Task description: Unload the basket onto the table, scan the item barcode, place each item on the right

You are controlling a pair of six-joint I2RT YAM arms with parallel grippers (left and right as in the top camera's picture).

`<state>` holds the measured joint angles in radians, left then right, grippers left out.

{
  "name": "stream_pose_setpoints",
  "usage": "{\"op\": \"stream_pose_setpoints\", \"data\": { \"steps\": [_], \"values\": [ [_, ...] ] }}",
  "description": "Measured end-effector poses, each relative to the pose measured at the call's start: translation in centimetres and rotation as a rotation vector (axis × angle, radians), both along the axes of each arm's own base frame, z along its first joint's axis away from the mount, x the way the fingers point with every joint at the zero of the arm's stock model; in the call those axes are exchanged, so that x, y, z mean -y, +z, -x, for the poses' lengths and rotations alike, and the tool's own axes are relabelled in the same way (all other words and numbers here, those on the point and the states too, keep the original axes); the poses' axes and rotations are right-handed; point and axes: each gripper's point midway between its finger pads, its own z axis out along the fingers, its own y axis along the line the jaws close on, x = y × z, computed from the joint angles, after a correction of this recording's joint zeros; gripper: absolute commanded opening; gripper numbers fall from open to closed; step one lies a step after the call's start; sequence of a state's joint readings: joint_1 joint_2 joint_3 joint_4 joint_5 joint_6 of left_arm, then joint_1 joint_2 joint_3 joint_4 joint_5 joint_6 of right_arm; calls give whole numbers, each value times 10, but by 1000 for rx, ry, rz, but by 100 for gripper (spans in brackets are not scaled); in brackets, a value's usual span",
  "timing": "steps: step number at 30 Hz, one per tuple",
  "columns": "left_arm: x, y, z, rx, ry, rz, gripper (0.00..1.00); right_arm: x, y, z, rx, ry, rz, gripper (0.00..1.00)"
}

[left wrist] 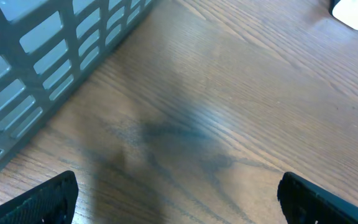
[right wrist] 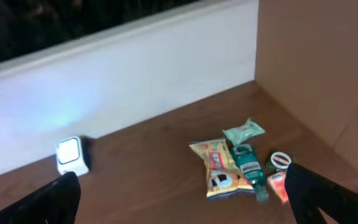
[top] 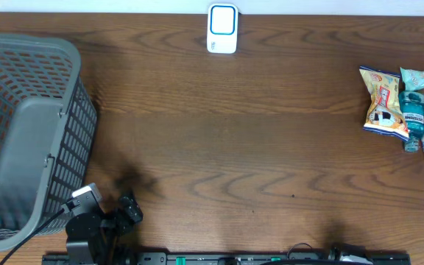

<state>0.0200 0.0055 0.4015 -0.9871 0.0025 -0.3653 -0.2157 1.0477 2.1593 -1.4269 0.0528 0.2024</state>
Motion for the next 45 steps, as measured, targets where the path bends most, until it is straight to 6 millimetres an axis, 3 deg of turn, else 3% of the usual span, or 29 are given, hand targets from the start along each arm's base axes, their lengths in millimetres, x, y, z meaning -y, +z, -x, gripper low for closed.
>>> {"op": "stream_pose_setpoints", "data": {
  "steps": [5, 7, 16, 22, 26, 30, 35, 45],
  "values": [
    [0, 0, 0, 0, 0, 0, 98, -15, -30, 65, -69, 1, -16, 99],
    [0, 0, 0, 0, 0, 0, 98, -18, -42, 83, -98, 1, -22, 99],
    [0, 0, 0, 0, 0, 0, 98, -28, -49, 124, -24, 17, 14, 99],
    [0, 0, 0, 0, 0, 0, 98, -35, -63, 159, 62, 106, 49, 99],
    [0, 0, 0, 0, 0, 0, 98, -36, -67, 171, 151, 163, 62, 99],
    [0, 0, 0, 0, 0, 0, 98, -34, -71, 168, 221, 204, 73, 99],
    [0, 0, 0, 0, 0, 0, 98, -31, -84, 146, 282, 207, 81, 99],
    [0, 0, 0, 0, 0, 0, 98, -19, -143, 50, 352, 106, 100, 99]
  ]
}}
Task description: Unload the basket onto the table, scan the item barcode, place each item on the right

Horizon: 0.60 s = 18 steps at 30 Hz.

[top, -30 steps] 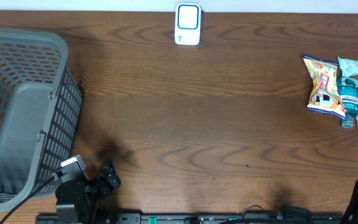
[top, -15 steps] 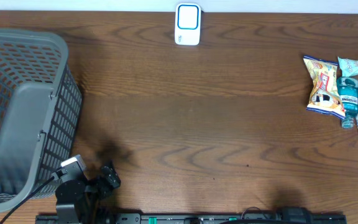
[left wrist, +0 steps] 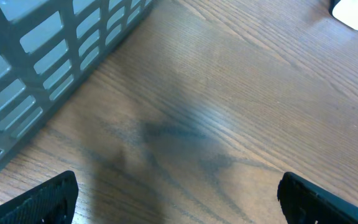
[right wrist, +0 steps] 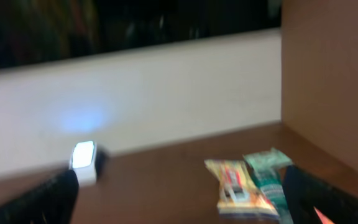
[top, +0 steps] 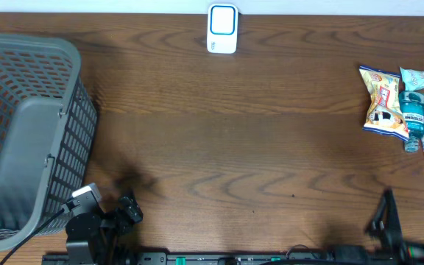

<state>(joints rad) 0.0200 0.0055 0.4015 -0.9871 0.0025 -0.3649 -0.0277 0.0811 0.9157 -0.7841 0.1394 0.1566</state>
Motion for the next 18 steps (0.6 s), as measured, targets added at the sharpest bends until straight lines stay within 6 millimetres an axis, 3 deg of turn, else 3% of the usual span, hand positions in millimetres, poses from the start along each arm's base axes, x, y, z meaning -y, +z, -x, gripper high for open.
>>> {"op": "stream_pose_setpoints", "data": {
  "steps": [8, 14, 18],
  "values": [
    [0, 0, 0, 0, 0, 0, 98, 5, -54, -72, 38, -14, -8, 99],
    [0, 0, 0, 0, 0, 0, 98, 1, -90, -97, 46, 23, -8, 99],
    [0, 0, 0, 0, 0, 0, 98, -2, -102, -104, 98, 47, -1, 99]
  ]
}}
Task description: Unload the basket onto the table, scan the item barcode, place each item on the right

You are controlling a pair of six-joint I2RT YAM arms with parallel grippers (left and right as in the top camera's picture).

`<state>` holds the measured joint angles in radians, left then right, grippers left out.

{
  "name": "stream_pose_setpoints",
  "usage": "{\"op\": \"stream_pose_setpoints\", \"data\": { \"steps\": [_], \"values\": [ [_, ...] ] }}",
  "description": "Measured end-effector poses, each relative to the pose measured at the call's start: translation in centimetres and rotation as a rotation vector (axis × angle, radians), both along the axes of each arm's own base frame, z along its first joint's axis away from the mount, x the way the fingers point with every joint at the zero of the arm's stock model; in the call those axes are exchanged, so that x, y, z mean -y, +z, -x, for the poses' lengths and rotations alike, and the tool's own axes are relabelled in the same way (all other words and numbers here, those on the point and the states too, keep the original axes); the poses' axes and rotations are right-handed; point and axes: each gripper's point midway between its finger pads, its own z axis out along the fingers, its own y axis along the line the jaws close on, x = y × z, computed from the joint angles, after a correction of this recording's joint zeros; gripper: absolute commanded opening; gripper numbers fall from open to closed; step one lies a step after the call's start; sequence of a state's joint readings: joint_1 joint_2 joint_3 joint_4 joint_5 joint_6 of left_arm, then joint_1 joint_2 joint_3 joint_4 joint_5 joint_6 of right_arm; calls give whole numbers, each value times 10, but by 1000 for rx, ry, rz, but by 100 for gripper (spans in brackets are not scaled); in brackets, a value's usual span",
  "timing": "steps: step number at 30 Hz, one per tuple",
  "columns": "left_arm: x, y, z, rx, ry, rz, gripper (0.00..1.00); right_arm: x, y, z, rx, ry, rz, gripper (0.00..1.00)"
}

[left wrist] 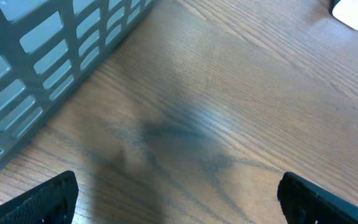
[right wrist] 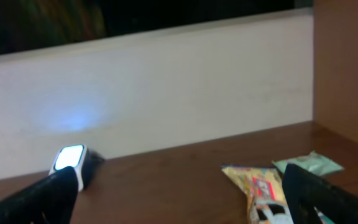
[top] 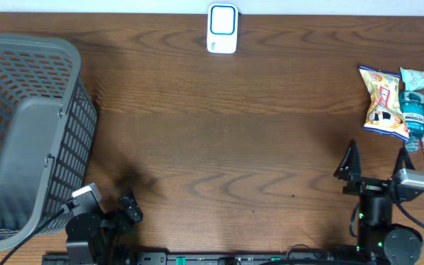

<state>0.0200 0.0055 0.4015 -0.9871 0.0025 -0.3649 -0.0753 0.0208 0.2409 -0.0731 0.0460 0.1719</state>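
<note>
The white scanner with a blue-lit face stands at the far edge of the table and also appears as the scanner in the right wrist view. The items lie at the far right: a yellow snack bag, a teal bottle, a mint packet and a small orange pack. My right gripper stands open near the front right, short of the items, holding nothing. Its camera shows the snack bag ahead. My left gripper is open and empty at the front left.
A large grey mesh basket fills the left side, its wall close beside the left gripper. A white wall runs behind the table's far edge.
The right arm was low at the front right edge; now it stands a little further left and further onto the table, its open fingers pointing toward the far side. The left arm is unmoved.
At first the right gripper was at the far right edge beside the items, its camera looking down on them. Then it was back at the front right edge. Now it sits open near the front, short of the items. Nothing was picked up.
</note>
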Motion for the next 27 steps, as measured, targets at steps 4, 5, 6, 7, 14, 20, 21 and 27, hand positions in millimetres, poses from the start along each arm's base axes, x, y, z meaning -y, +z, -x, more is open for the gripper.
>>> {"op": "stream_pose_setpoints", "data": {
  "steps": [4, 5, 6, 7, 14, 20, 21, 27],
  "values": [
    [0, 0, 0, 0, 1, 0, 98, -2, -15, -8, 21, 14, 3, 99],
    [0, 0, 0, 0, 0, 0, 98, -2, -19, -9, 21, 16, 4, 99],
    [0, 0, 0, 0, 0, 0, 98, -2, -24, -11, 20, 17, 3, 99],
    [0, 0, 0, 0, 0, 0, 98, -2, -30, -13, 16, 18, 1, 99],
    [0, 0, 0, 0, 0, 0, 98, -2, -80, -22, -106, 28, -52, 99],
    [0, 0, 0, 0, 0, 0, 98, -2, -111, -22, -220, 26, -75, 99],
    [0, 0, 0, 0, 0, 0, 98, -2, -111, -22, -219, 26, -75, 99],
    [0, 0, 0, 0, 0, 0, 98, -2, -111, -22, -219, 26, -76, 99]
  ]
}}
